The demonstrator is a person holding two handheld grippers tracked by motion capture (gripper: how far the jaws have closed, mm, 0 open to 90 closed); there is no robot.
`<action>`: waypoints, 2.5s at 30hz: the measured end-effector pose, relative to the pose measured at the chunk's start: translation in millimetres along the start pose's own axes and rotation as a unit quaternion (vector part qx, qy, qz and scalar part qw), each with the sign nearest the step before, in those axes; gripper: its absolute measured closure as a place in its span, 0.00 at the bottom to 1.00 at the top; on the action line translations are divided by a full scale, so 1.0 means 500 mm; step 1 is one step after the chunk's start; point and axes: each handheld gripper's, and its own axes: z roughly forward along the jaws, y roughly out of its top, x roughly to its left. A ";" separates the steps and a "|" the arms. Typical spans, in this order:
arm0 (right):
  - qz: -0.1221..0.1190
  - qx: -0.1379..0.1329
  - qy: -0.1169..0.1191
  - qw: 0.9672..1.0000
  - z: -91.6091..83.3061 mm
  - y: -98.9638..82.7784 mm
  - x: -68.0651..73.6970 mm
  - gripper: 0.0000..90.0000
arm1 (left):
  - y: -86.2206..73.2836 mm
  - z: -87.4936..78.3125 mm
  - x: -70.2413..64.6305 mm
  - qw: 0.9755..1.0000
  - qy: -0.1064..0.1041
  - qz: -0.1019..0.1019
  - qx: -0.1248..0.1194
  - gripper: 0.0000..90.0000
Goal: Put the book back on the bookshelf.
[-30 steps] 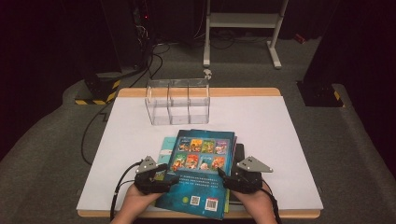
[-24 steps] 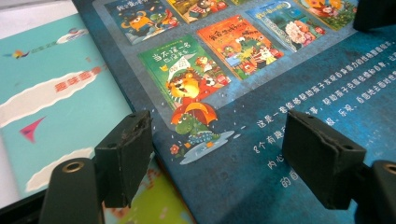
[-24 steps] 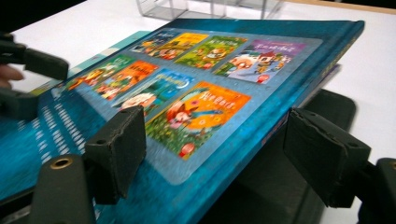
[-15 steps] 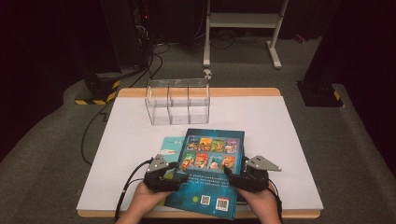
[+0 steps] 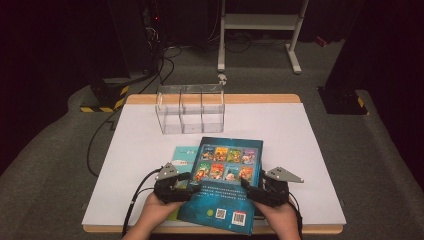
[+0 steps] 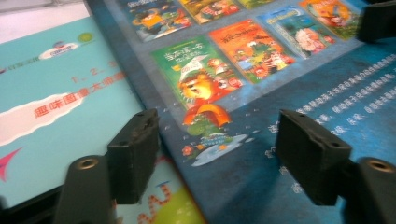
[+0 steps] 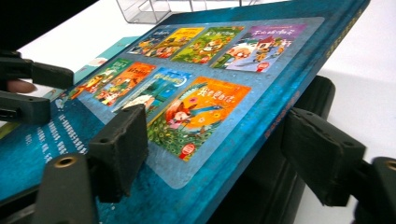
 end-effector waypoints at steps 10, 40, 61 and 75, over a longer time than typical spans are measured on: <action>-0.011 0.016 -0.003 1.000 0.012 0.023 -0.009 0.29 | 0.010 0.014 0.005 1.000 0.011 -0.002 0.004 0.34; 0.037 0.038 0.000 0.999 0.047 0.052 -0.031 0.34 | 0.026 0.044 0.011 0.999 0.028 -0.003 -0.020 0.36; 0.049 0.025 -0.001 0.999 0.035 0.055 -0.039 0.48 | 0.026 0.044 0.016 0.999 0.028 -0.006 -0.018 0.35; 0.050 0.038 0.016 0.998 0.051 0.056 -0.034 0.45 | 0.024 0.044 0.015 0.999 0.028 -0.006 -0.019 0.35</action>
